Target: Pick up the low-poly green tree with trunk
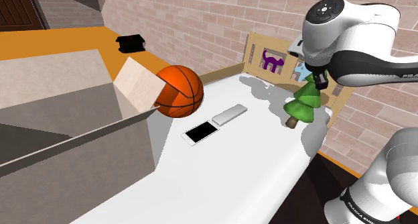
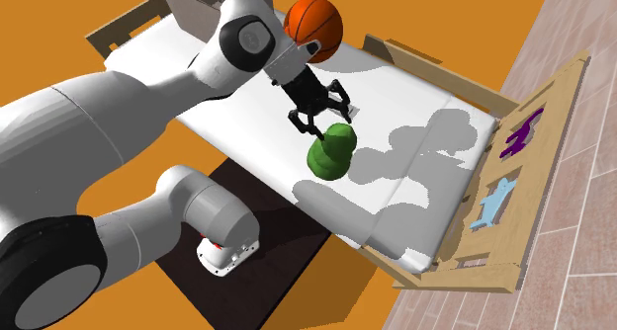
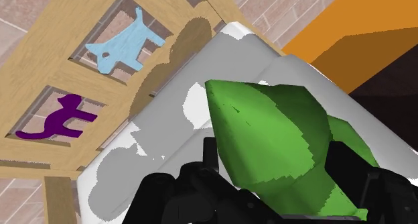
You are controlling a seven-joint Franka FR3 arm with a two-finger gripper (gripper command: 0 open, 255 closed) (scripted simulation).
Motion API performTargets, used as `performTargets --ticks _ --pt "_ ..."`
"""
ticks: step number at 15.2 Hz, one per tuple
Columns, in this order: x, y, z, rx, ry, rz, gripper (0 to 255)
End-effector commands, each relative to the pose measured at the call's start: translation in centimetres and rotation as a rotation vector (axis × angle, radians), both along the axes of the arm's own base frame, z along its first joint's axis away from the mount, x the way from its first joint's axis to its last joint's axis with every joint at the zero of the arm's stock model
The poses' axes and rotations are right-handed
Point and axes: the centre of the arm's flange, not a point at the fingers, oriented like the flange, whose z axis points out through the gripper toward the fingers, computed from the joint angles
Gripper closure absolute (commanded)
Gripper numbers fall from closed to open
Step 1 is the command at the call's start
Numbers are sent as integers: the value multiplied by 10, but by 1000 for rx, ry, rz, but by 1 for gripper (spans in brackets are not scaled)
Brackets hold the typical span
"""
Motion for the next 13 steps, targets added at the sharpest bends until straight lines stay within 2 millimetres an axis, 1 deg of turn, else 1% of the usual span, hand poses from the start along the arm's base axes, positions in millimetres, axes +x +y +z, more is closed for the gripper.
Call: performTargets --ticks 1,11,13 --pt "0 0 10 0 -1 0 255" --pt "0 0 63 0 -1 0 255" --pt "0 0 64 0 -1 0 255"
